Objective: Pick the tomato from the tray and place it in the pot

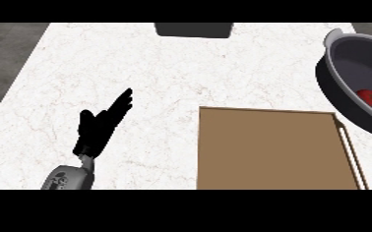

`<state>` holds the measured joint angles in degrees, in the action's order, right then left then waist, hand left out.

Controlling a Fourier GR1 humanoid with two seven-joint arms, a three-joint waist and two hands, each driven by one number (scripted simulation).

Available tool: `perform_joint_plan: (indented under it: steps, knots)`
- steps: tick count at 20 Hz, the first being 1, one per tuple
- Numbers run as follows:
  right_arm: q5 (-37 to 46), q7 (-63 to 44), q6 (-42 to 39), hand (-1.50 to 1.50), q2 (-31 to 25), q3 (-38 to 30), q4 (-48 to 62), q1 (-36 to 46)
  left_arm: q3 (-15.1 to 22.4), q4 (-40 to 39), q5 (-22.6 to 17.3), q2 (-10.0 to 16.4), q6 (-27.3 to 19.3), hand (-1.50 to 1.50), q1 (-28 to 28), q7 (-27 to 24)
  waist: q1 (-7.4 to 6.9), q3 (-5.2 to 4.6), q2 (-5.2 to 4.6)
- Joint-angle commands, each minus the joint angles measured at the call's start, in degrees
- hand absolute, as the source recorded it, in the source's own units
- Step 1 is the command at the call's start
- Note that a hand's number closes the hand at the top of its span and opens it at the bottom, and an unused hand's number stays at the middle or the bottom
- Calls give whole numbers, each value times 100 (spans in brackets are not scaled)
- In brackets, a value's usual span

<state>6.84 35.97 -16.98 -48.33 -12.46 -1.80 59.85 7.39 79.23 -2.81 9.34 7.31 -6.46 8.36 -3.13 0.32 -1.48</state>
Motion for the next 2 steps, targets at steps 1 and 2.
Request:
perform_joint_plan:
  steps: [1,2]
  knots:
    - [-422,17,-475,-150,-433,-419,83,-199,124,130,111,-25,-4,0,167,-128,-52,11,-29]
    - [-511,6,-618,-150,-572,-506,113,-277,49,-60,89,-27,-23,0,-24,-6,23,11,-39]
